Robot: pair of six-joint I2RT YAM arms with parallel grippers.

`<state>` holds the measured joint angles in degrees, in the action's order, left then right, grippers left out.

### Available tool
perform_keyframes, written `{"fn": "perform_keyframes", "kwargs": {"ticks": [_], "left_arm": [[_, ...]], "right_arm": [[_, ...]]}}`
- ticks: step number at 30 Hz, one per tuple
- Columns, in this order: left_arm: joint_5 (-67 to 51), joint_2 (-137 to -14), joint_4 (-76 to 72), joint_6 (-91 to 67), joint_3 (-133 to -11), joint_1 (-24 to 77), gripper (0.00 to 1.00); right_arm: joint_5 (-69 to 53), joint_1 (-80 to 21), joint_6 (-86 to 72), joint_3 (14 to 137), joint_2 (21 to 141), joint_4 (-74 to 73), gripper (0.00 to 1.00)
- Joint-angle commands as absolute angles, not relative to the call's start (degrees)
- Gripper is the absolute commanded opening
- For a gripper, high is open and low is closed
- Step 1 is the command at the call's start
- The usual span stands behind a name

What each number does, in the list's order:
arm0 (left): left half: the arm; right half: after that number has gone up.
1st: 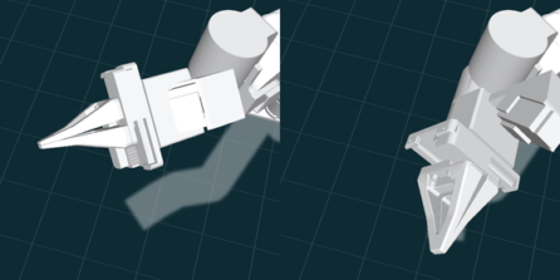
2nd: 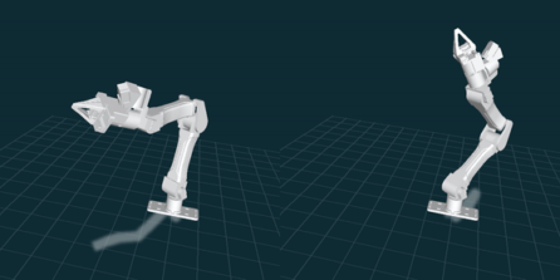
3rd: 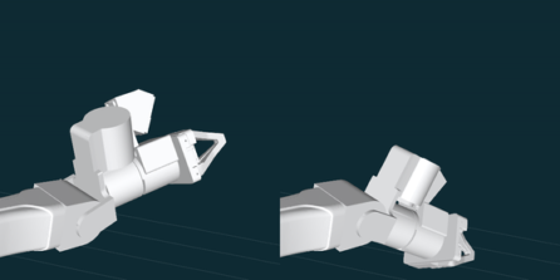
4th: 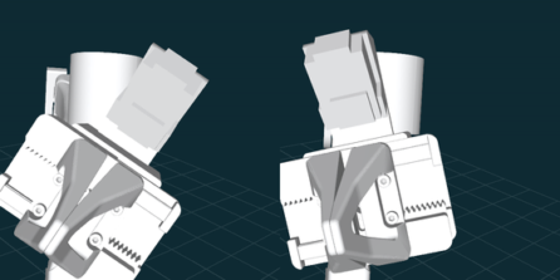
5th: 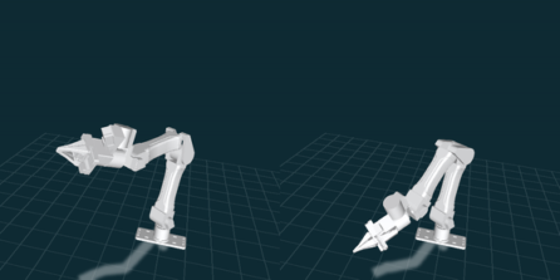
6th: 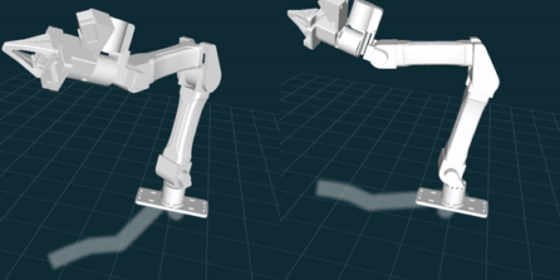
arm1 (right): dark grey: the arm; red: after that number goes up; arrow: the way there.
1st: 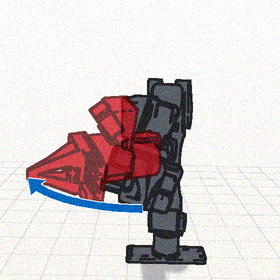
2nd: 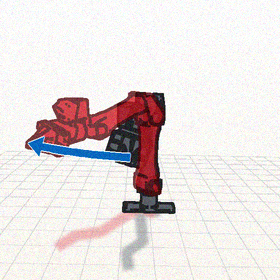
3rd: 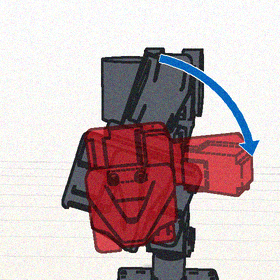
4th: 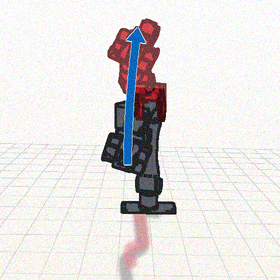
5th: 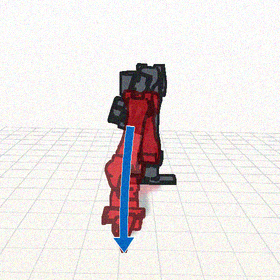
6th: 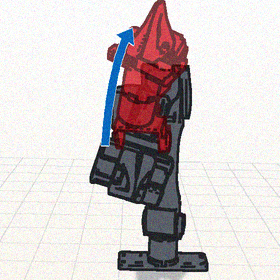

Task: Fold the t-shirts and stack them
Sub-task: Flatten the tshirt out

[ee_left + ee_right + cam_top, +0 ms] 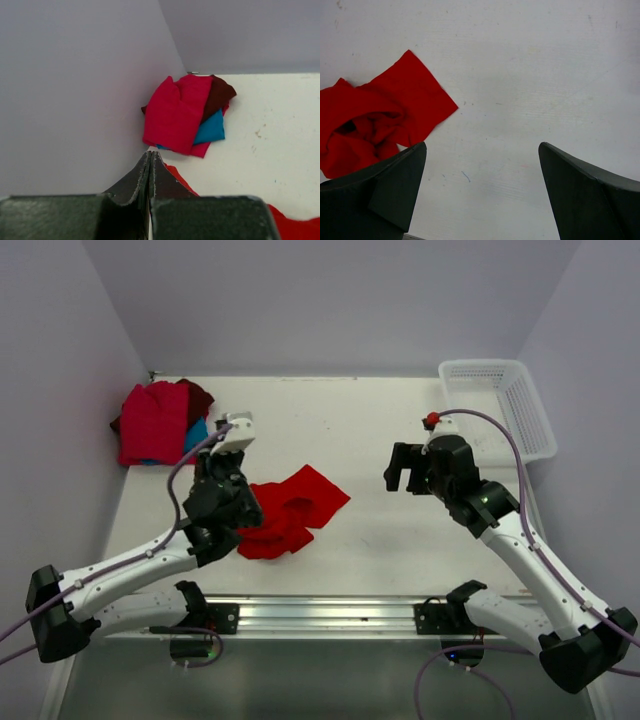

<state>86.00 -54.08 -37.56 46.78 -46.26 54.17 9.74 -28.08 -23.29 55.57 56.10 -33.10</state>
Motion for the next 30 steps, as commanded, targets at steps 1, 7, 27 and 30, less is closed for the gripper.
{"fn": "perform_keyframes", "kwargs": {"ticks": [1,7,27,30], "left_arm": [[93.7,-57.7,-50.2,52.2,-45.8,59.7,0.00],[84.1,-66.7,-6.7,17.0,-66.9,64.4,0.00],[38.8,-75.3,23.6,-17.7,-66.7,8.8,0.00],[39.3,-73.5,24.1,-19.9,-63.1,6.0,0.00]], "right_arm": [[10.6,-28.0,-22.3,57.4,55.1,-33.7,0.99],[11.0,-28.0,-21.8,57.6,55.1,-34.4,0.99],[12.6,-27.9,-19.6,59.3,53.3,-37.4,0.99],[11.9,-27.9,-19.5,59.9,54.0,-37.4,0.99]]}}
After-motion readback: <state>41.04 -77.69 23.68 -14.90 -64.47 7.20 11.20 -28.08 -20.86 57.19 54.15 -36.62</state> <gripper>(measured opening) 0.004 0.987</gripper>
